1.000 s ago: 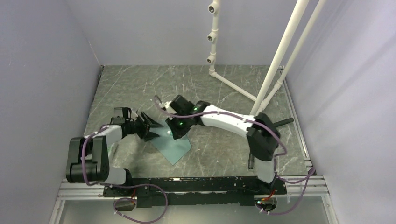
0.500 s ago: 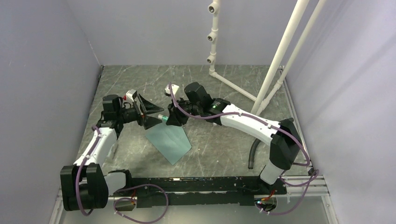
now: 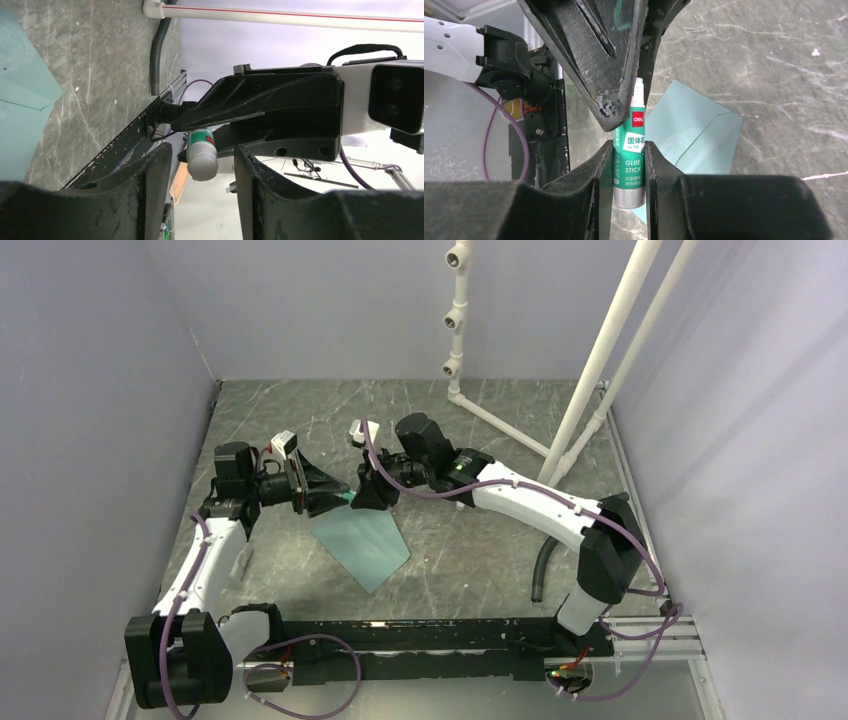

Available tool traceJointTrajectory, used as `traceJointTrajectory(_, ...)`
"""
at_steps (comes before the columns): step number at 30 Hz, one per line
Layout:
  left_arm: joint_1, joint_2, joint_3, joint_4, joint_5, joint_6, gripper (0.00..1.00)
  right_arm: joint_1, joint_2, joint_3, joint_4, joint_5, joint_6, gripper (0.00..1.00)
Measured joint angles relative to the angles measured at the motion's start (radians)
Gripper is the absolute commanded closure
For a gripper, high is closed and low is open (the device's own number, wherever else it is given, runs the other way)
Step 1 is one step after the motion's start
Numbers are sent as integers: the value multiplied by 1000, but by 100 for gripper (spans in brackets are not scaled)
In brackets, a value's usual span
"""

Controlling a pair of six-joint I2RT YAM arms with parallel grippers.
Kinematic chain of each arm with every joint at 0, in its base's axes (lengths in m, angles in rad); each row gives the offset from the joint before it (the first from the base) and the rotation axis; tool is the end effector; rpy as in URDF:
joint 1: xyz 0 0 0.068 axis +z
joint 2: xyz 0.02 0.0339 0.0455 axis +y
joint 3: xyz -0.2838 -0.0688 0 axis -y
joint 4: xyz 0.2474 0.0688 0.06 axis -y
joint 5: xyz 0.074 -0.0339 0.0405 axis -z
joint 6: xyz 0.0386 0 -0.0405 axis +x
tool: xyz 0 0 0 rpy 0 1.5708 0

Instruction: Place the letter into the envelope and seal it

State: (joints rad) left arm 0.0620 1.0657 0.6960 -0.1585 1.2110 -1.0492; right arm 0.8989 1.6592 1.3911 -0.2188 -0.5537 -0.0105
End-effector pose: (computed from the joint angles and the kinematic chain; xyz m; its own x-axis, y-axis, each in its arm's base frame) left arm 0.2125 -0.0230 0.2843 -0.9313 -0.3637 -0.0214 -0.0450 0.1730 -0.9839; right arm 0.2293 0.3209 0.3385 -0.2812 -0.3679 -0.8863 -0.9580 0.1619 0.2367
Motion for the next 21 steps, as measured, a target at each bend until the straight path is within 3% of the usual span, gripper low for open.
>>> traceJointTrajectory(9,0,-16,0,-60,-1,20,69,0,0,7,-16,-67,-35,100)
traceJointTrajectory(15,0,-33,-6,-63,-4,11,92,0,0,9,-19,-74,-42,100)
traceJointTrajectory(18,0,-42,-10,-48,-5,-2,98,-2,0,11,-17,-76,-36,82)
traceJointTrajectory(21,2,-54,-11,-35,-8,-24,98,-6,-3,11,-5,-83,-11,53)
